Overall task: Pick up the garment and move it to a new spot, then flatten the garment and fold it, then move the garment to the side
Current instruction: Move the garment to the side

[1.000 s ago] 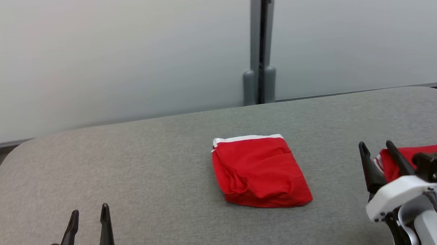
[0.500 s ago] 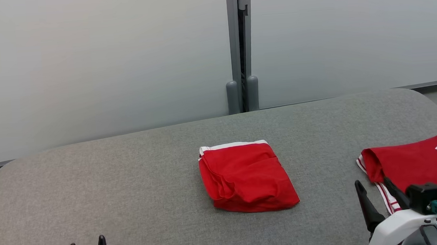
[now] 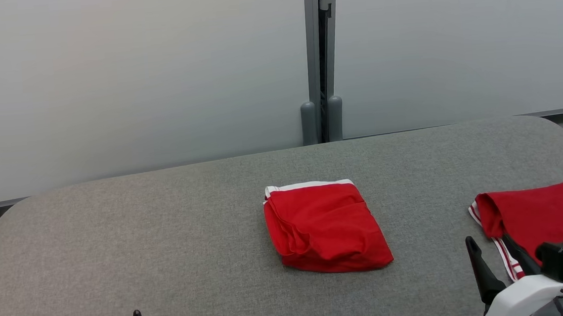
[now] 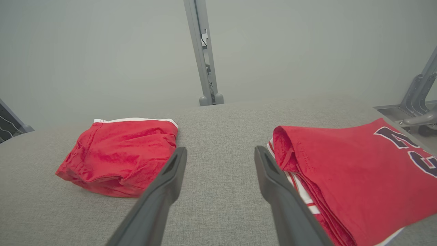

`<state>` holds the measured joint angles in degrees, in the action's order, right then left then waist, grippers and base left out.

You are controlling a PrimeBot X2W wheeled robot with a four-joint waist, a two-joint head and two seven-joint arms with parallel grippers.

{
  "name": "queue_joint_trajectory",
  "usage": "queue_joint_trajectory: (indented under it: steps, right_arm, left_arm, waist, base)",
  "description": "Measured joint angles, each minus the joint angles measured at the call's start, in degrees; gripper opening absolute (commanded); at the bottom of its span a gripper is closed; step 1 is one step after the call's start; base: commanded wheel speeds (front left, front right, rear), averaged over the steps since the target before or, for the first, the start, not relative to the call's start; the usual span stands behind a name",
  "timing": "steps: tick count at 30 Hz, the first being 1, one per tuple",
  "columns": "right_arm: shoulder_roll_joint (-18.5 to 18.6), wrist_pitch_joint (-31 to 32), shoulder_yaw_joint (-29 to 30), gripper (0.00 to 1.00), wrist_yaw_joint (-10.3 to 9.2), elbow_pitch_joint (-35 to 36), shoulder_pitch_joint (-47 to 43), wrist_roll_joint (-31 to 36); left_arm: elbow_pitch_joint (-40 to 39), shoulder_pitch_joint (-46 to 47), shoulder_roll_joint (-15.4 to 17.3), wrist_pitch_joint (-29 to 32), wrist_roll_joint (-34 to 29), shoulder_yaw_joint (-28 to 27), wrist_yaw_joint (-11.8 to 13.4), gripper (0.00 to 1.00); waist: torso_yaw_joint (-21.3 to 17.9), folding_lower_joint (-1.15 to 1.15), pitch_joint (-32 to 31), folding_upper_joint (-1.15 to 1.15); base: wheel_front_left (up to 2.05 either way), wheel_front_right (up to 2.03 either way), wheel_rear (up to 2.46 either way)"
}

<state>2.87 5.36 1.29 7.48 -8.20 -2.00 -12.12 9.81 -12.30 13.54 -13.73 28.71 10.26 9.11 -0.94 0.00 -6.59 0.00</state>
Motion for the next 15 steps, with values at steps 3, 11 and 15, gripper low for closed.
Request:
queue_joint_trajectory:
  steps: [3, 11, 15]
  right_arm:
    - [-0.02, -0.02, -0.42, 1.00, 0.00, 0.26, -0.31, -0.65]
    - [-0.03, -0.09, -0.48, 1.00, 0.00, 0.37, -0.32, -1.11]
    - [-0.03, -0.15, -0.32, 1.00, 0.00, 0.43, -0.32, -1.05]
  left_arm:
    - [0.00, 0.09, 0.02, -0.19, 0.15, -0.13, -0.05, 1.00]
    - [-0.26, 0.54, 0.07, -0.42, 0.24, -0.14, -0.24, 1.00]
    - [-0.70, 0.74, 0.11, -0.44, 0.25, -0.09, -0.32, 1.00]
  waist:
    - [-0.04, 0.00, 0.20, 0.00]
    - [0.06, 0.00, 0.57, 0.00]
    - [0.34, 0.00, 0.66, 0.00]
  base:
    - [0.00, 0.00, 0.00]
    - [0.00, 0.00, 0.00]
    - [0.00, 0.00, 0.00]
